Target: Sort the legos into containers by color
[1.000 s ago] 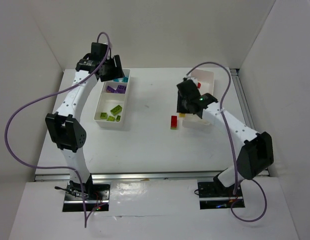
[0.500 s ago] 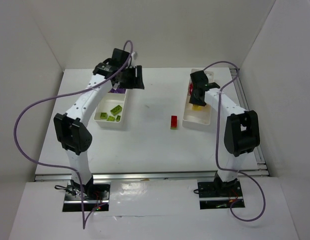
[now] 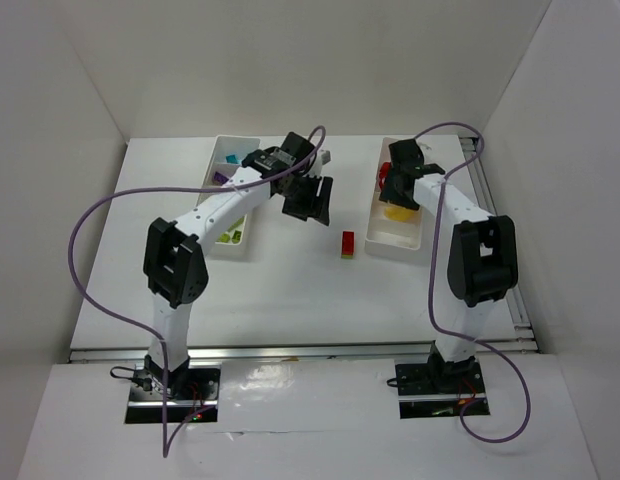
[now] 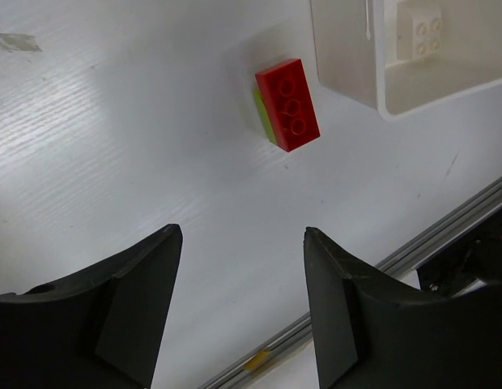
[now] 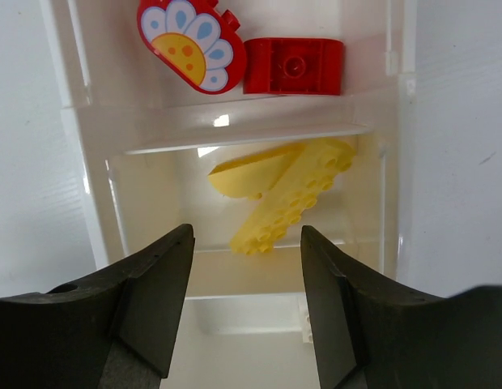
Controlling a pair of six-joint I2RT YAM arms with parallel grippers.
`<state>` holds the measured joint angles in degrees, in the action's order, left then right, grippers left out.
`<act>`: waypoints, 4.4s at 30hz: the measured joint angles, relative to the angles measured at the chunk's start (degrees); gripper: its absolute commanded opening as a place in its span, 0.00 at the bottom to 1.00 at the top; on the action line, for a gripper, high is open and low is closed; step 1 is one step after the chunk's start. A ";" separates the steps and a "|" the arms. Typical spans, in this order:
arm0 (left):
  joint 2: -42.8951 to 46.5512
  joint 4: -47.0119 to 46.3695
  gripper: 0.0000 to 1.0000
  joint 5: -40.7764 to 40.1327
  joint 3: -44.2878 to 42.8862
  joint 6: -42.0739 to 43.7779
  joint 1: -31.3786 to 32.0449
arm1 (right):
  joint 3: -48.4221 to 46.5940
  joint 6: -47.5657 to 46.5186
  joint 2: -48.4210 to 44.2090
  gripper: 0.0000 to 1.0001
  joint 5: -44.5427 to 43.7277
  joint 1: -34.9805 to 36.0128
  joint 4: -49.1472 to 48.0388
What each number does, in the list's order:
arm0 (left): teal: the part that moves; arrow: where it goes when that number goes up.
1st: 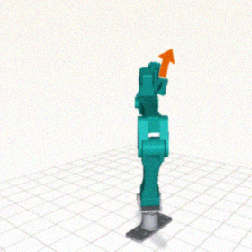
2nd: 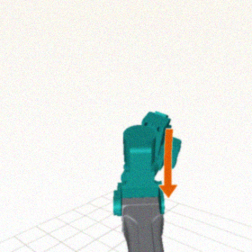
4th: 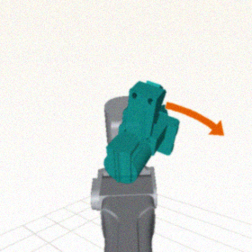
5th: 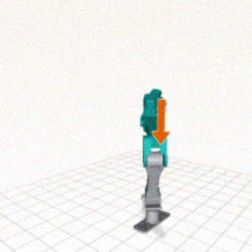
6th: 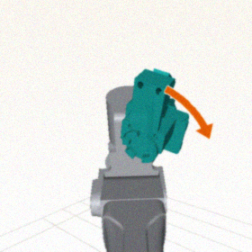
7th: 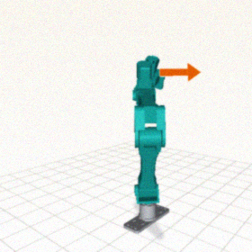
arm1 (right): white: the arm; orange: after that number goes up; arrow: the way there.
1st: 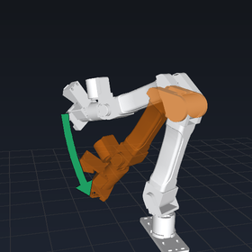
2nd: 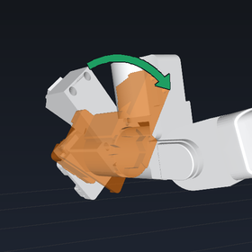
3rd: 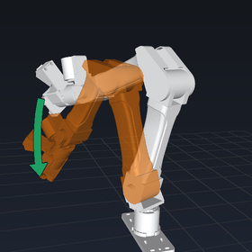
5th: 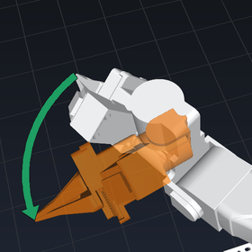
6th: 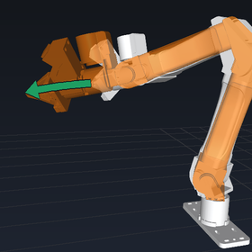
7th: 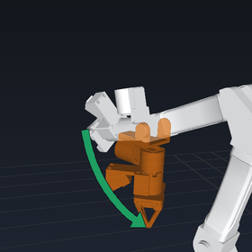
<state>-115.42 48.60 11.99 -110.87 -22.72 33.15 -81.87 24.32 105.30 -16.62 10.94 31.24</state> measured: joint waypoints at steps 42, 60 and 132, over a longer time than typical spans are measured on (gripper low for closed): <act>-19.28 -6.47 0.23 -8.92 -7.98 -7.06 8.46 | 5.84 0.24 -19.23 0.62 -1.18 -3.87 -0.42; -2.54 -13.73 0.00 47.63 -1.31 -2.82 -17.18 | 7.30 -7.76 -19.30 0.84 46.75 -4.04 -6.60; 27.78 -45.48 0.00 48.89 16.72 -29.00 -38.91 | -26.08 -1.09 22.12 0.47 52.98 29.35 -22.51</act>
<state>-87.64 3.11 60.88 -94.15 -51.72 -5.76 -107.94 23.22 127.42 36.36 40.29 8.73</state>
